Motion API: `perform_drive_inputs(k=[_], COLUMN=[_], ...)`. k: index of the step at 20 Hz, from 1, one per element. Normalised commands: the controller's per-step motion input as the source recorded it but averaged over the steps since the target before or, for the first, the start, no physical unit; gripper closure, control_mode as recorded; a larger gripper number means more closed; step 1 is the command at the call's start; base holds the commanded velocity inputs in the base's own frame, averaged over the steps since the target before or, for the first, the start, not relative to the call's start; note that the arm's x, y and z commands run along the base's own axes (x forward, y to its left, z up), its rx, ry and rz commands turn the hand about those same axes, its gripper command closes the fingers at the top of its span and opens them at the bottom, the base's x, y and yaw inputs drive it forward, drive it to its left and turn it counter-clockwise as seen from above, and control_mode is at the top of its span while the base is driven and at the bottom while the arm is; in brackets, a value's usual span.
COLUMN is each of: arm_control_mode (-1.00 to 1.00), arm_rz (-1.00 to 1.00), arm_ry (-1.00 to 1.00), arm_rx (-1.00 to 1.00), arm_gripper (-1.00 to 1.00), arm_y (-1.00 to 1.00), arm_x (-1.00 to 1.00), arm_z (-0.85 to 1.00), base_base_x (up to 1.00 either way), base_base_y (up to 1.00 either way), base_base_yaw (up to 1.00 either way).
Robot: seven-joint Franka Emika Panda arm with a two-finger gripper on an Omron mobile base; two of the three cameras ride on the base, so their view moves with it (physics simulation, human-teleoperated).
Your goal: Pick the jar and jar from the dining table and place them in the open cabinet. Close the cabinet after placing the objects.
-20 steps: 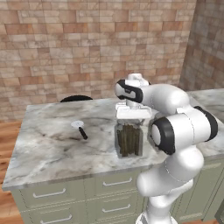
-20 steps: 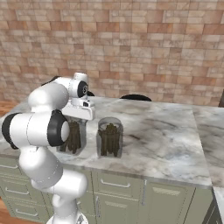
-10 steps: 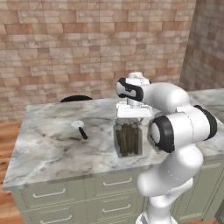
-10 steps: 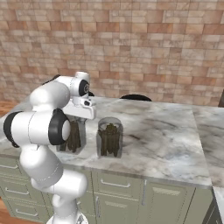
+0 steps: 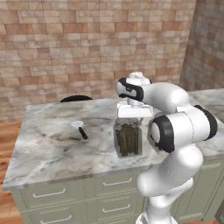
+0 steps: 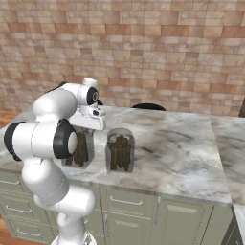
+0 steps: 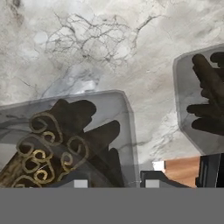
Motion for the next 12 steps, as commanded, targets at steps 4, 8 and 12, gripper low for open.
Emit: perform_drive_inputs(k=[4,8,12], arm_control_mode=[-1.0,-1.0,-1.0], arm_rz=[-0.02,-0.12,-0.14], arm_ry=[0.0,0.0,0.0], arm_rx=[0.0,0.0,0.0], arm_gripper=[1.0,1.0,1.0], arm_y=[0.0,-0.02,-0.01], arm_x=[-0.08,-0.38,-0.24], arm_z=[0.15,0.35,0.4], base_base_x=[0.0,0.0,0.0], base_base_y=[0.0,0.0,0.0], base_base_yaw=[0.0,0.0,0.0])
